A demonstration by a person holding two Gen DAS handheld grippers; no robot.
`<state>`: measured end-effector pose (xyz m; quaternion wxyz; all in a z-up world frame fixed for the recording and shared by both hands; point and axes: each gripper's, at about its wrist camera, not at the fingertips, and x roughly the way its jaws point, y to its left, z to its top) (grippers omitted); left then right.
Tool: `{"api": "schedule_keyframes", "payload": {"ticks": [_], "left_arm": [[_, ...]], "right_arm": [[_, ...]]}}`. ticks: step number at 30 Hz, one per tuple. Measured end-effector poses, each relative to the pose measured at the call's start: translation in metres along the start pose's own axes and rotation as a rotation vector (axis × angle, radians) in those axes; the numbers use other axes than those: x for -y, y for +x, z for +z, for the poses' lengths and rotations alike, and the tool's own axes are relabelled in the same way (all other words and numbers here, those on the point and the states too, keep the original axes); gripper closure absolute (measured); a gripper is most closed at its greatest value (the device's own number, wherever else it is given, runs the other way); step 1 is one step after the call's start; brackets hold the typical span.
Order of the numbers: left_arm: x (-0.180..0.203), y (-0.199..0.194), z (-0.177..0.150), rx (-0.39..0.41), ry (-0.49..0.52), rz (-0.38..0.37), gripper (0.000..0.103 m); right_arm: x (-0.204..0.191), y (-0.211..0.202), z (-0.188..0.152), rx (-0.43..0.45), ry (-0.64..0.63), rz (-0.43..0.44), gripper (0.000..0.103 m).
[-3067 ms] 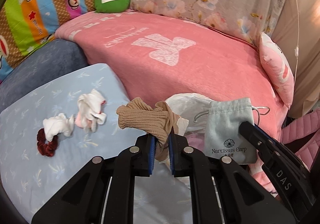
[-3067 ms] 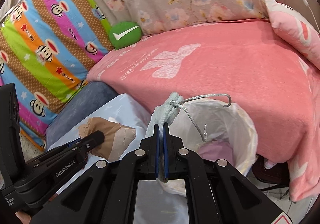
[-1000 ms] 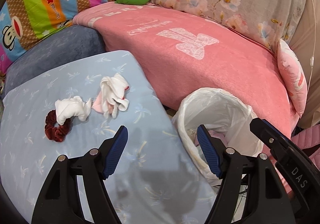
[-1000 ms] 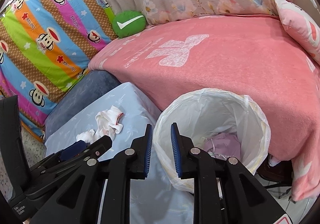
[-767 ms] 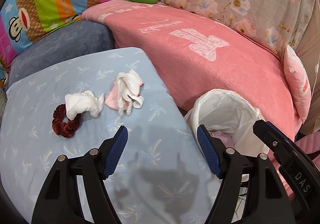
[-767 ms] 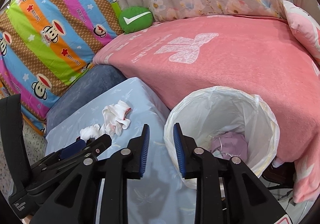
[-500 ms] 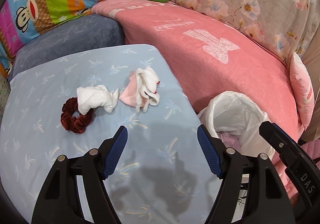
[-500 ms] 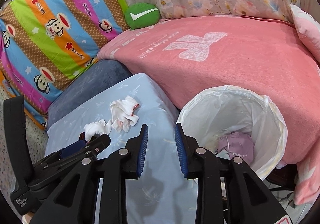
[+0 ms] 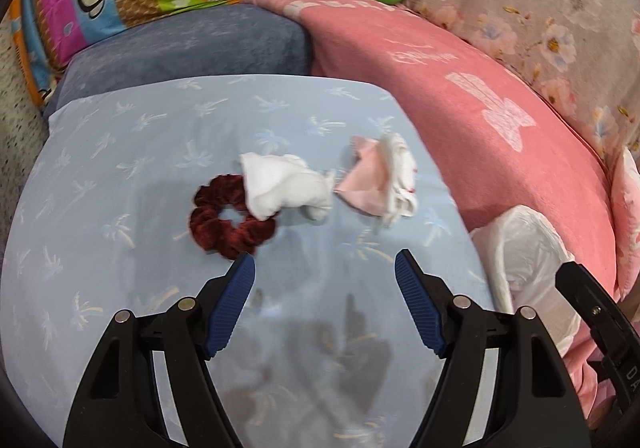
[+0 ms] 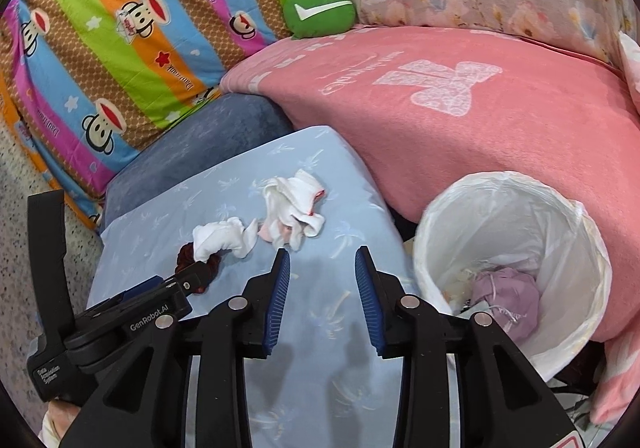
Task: Collect trash
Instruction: 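Close the left tool on the red velvet scrunchie while the right tool grasps the white sock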
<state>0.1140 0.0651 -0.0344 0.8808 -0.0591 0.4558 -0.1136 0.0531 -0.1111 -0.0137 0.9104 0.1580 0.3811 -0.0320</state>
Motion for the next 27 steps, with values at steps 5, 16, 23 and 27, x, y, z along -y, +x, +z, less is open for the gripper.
{"api": "schedule_keyframes", "payload": {"ticks": [5, 16, 23, 27], "left_arm": [[-0.033, 0.011, 0.003, -0.019, -0.061, 0.036, 0.034], [-0.084, 0.041, 0.013, -0.072, -0.153, 0.074, 0.034], [-0.107, 0.055, 0.017, -0.096, -0.183, 0.068, 0.033], [-0.118, 0.058, 0.017, -0.101, -0.206, 0.061, 0.033]], "right_arm": [[-0.024, 0.021, 0.001, -0.032, -0.034, 0.024, 0.066], [-0.078, 0.088, 0.003, -0.116, -0.103, 0.073, 0.06], [-0.105, 0.139, 0.009, -0.179, -0.105, 0.109, 0.054], [-0.111, 0.161, 0.01, -0.206, -0.101, 0.118, 0.054]]}}
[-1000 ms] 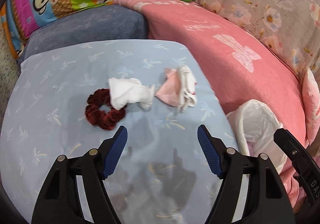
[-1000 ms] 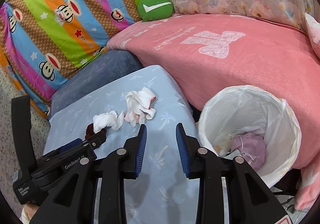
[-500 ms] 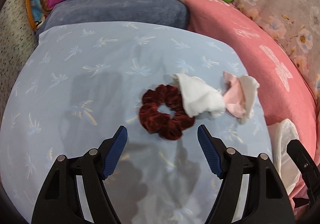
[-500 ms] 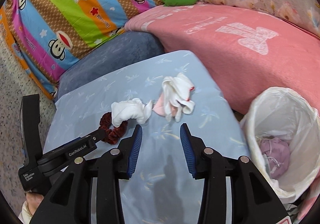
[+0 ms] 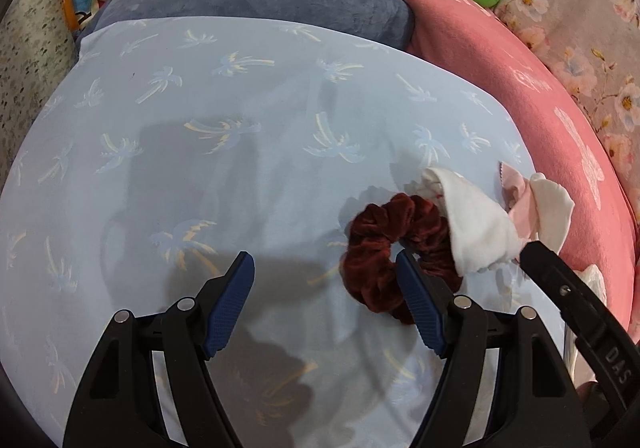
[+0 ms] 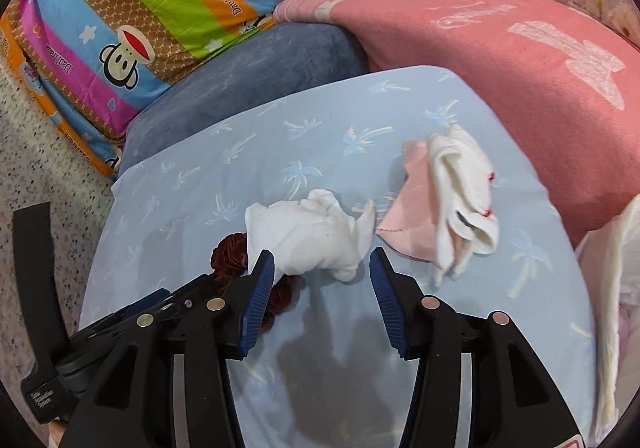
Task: Collect trash
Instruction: 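Close the left tool on the red velvet scrunchie while the right tool grasps the white sock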
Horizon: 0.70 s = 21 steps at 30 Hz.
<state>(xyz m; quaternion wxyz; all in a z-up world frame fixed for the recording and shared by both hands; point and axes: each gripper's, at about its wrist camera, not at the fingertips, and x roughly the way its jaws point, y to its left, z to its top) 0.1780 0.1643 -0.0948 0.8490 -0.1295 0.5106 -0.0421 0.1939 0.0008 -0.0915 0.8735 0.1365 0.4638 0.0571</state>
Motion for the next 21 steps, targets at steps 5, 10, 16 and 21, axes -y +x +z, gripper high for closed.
{"api": "schedule_keyframes", "payload": {"ticks": [5, 10, 16, 21], "left_arm": [[0.0, 0.007, 0.004, -0.007, 0.001, -0.011, 0.033], [0.002, 0.014, 0.007, -0.013, 0.002, -0.022, 0.033], [0.016, 0.018, 0.007, -0.003, 0.043, -0.026, 0.034], [0.026, 0.019, 0.003, 0.014, 0.083, -0.006, 0.054]], "right_arm": [[0.003, 0.02, 0.002, -0.019, 0.025, 0.006, 0.054], [0.01, 0.032, -0.005, -0.057, 0.046, 0.032, 0.083], [0.018, 0.023, -0.017, -0.039, 0.073, 0.044, 0.088], [0.028, 0.01, -0.031, -0.035, 0.111, 0.052, 0.088]]}}
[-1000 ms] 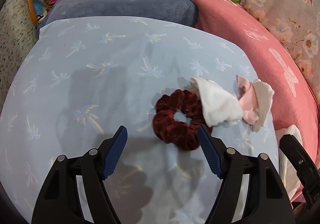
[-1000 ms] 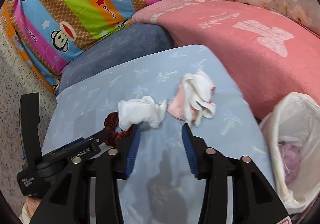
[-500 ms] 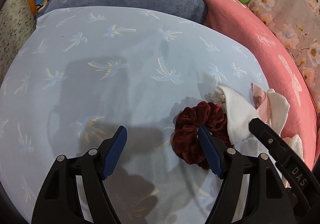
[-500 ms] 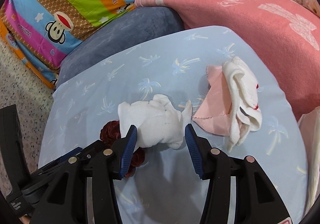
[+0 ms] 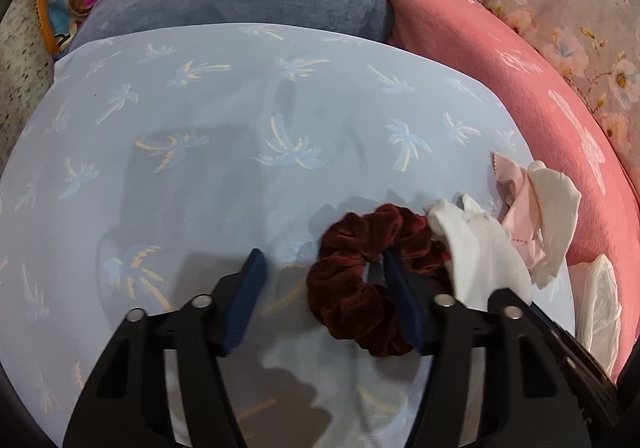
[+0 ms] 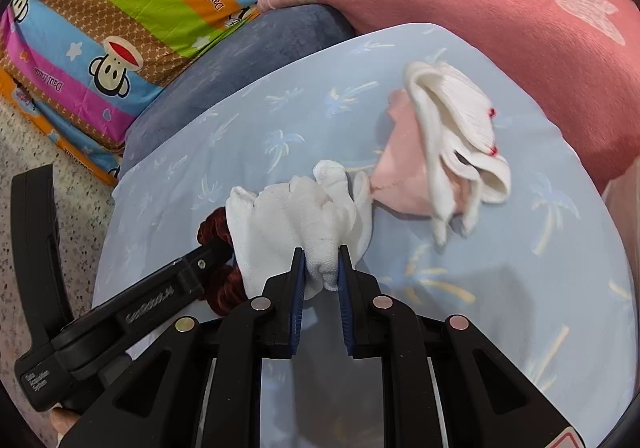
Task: Collect trash
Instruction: 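Close the left tool on the red velvet scrunchie while the right tool grasps the white sock, then carry the scrunchie and sock over the wastebasket and open both tools to drop them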
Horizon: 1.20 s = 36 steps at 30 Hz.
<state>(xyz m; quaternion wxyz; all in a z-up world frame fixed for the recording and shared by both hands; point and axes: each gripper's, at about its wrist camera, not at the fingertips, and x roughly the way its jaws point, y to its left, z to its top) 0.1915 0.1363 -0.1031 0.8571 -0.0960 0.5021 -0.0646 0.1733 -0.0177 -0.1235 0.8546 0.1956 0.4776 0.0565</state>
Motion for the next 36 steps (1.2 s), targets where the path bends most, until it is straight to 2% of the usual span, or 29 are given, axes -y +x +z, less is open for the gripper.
{"api": "schedule_keyframes", "payload": {"ticks": [1, 4, 6, 20, 28, 36], "left_arm": [[0.001, 0.0, -0.001, -0.003, 0.001, -0.012, 0.059], [0.006, 0.0, -0.004, -0.017, 0.015, -0.023, 0.083], [0.009, -0.003, -0.007, -0.017, 0.016, -0.023, 0.086], [0.053, -0.056, -0.029, 0.045, 0.085, -0.068, 0.089], [0.097, -0.089, -0.038, 0.095, 0.177, -0.109, 0.089], [0.145, -0.112, -0.049, 0.131, 0.275, -0.162, 0.089]], "right_arm": [[0.001, -0.002, -0.002, -0.001, 0.003, -0.002, 0.088], [0.006, -0.01, -0.01, -0.001, 0.008, -0.005, 0.088], [0.007, -0.016, -0.014, 0.005, 0.01, -0.006, 0.088], [0.021, -0.097, -0.024, 0.123, 0.017, -0.012, 0.088], [0.036, -0.145, -0.027, 0.202, 0.027, -0.041, 0.088], [0.069, -0.193, -0.031, 0.282, 0.067, -0.078, 0.088]]}}
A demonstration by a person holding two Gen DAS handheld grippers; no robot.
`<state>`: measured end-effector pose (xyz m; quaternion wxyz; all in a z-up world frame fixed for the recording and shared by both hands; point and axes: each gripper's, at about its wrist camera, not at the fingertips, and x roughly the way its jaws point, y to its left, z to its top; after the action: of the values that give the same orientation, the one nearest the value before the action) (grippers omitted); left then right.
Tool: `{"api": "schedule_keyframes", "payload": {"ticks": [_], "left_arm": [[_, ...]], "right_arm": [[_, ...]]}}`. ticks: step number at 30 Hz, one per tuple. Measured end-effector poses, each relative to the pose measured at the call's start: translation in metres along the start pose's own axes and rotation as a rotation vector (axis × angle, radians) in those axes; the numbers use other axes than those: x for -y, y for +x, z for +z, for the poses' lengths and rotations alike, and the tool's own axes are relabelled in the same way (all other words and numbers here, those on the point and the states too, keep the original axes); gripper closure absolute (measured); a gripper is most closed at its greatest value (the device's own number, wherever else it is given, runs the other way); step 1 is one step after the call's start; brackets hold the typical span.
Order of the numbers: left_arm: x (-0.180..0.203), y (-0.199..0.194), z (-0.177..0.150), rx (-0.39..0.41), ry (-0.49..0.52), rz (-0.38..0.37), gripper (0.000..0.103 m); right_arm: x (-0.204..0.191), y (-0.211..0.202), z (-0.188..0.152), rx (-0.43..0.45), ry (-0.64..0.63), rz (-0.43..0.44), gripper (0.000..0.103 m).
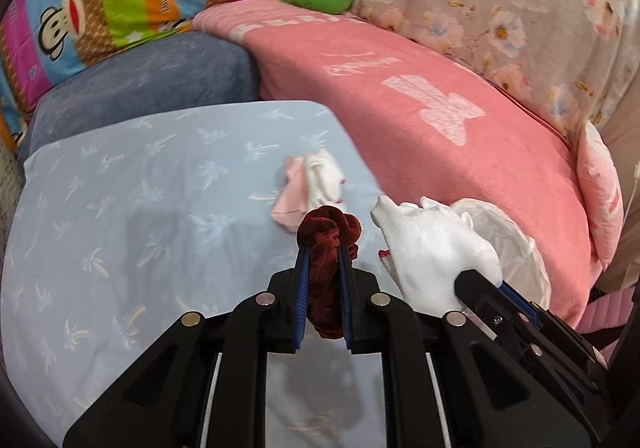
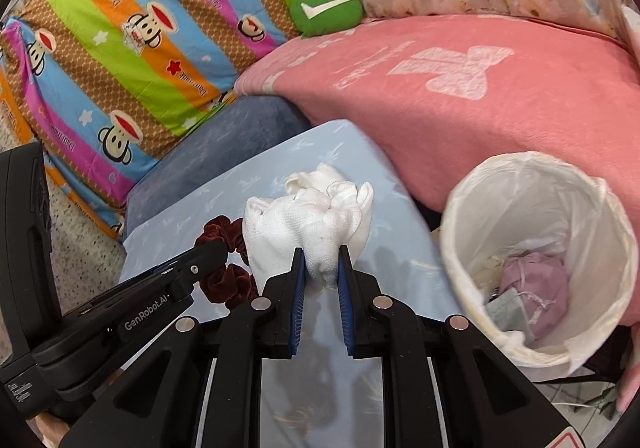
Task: Collect trash
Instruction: 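Carry the scrunchie and sock over the wastebasket and open both tools to drop them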
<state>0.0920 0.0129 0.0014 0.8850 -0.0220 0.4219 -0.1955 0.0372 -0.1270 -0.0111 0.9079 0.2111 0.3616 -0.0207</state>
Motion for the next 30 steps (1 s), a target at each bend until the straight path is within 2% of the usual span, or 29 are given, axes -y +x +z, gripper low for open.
{"api": "schedule_keyframes", "payload": {"ticks": [17, 30], "left_arm": [[0.107, 0.006, 0.006, -0.007, 0.182, -0.126, 0.089], [0.167, 0.023, 0.001, -0.054, 0.281, -0.215, 0.087]], "right_arm": [[0.116, -0.062, 0.009, 0.118, 0.176, -0.121, 0.088], [0.171, -0.08, 0.006, 0.149, 0.265, -0.177, 0.088]]}}
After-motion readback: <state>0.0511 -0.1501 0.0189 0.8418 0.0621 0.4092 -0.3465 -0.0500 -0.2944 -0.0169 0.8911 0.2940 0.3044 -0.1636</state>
